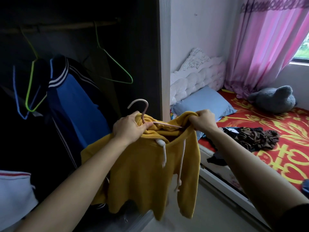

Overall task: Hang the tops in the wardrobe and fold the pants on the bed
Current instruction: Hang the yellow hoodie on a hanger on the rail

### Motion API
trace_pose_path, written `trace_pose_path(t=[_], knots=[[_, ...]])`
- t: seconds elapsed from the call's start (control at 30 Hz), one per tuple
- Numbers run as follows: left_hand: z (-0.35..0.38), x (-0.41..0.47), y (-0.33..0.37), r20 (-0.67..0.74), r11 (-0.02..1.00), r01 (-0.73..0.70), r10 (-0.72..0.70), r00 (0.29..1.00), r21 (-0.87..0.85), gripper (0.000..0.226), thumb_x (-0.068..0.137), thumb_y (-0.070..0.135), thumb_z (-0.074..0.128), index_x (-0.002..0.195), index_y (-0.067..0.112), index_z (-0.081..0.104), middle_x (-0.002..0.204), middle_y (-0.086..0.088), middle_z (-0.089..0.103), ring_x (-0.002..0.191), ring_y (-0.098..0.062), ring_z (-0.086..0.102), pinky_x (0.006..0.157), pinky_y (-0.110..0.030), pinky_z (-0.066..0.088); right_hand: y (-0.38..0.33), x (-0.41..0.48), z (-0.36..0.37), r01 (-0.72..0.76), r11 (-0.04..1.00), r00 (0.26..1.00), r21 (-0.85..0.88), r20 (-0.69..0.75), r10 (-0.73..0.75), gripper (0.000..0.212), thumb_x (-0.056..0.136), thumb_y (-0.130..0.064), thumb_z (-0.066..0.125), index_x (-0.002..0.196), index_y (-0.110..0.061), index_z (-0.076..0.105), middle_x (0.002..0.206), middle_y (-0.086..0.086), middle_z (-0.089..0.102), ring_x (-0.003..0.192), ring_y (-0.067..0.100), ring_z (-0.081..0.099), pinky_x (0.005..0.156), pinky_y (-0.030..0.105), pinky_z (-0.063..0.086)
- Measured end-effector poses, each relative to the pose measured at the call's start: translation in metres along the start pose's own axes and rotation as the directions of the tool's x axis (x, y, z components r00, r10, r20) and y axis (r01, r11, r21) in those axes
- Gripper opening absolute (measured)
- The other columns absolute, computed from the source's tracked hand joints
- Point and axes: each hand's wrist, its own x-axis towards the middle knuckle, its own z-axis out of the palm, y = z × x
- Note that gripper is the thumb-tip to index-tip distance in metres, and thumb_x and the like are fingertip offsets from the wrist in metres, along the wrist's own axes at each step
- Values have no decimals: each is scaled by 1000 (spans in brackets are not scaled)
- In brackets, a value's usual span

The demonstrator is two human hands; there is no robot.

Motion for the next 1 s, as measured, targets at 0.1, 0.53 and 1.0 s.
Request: trace_pose_path(t=[0.1, 0.53, 1.0], knots=[[-2, -1, -11, 90, 998, -18, 23, 996, -60, 51, 77, 82, 47, 93, 34, 54, 86, 9, 64, 84, -17, 63, 65, -28, 50, 8, 3, -8, -83, 989, 994, 119, -66, 91, 20, 72, -9, 52, 68, 3, 68, 70, 23, 69, 69, 36, 68, 65, 43, 60], [-9, 16, -36, 301, 864, 183, -39, 953, -469, 61, 86, 73, 45, 52, 26, 65, 48, 8, 57, 49, -7, 58, 63, -27, 47, 12, 8, -22, 82, 996, 982, -32, -167, -86, 22, 71, -12, 50, 64, 8, 56, 56, 14, 50, 57, 26, 48, 57, 43, 50], [5, 23, -31, 547, 895, 240, 5, 837, -376, 41, 89, 51, 58, 60, 22, 57, 58, 1, 58, 64, -17, 61, 72, -33, 49, 15, 9, -19, 192, 976, 956, -101, -207, -209, 15, 66, -10, 50, 53, -3, 53, 49, 9, 51, 48, 19, 44, 45, 26, 36]])
